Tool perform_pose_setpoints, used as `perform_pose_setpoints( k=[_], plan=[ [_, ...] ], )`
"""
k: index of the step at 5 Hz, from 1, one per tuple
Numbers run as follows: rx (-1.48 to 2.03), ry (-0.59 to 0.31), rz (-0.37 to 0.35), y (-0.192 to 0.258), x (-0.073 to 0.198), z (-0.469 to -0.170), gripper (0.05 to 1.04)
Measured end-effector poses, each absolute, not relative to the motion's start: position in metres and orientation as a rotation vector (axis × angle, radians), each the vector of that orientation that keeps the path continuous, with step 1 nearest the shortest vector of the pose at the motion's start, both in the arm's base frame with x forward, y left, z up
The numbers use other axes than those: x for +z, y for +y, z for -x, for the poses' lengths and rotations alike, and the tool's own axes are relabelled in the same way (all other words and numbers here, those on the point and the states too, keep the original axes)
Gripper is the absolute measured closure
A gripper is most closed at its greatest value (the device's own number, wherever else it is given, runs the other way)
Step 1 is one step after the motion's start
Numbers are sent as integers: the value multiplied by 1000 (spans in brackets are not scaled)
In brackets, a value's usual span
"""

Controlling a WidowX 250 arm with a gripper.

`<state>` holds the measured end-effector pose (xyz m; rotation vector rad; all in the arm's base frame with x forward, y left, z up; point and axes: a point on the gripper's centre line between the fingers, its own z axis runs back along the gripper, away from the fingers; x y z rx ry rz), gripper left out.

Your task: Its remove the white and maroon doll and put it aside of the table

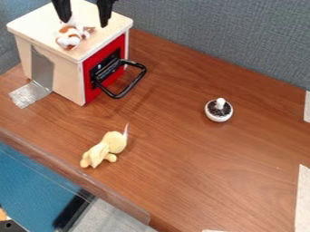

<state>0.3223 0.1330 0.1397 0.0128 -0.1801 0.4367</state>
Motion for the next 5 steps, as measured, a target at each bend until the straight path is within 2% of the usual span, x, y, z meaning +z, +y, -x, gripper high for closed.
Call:
perform_pose_setpoints(
  k=[1, 2, 4, 5],
  plan=[
    [434, -140, -50, 137, 131, -321, 83],
    [442, -138, -64, 139, 129, -320, 83],
    [451, -40, -108, 142, 99, -317, 84],
    [436, -43, -103, 141, 97, -317, 137]
  ],
)
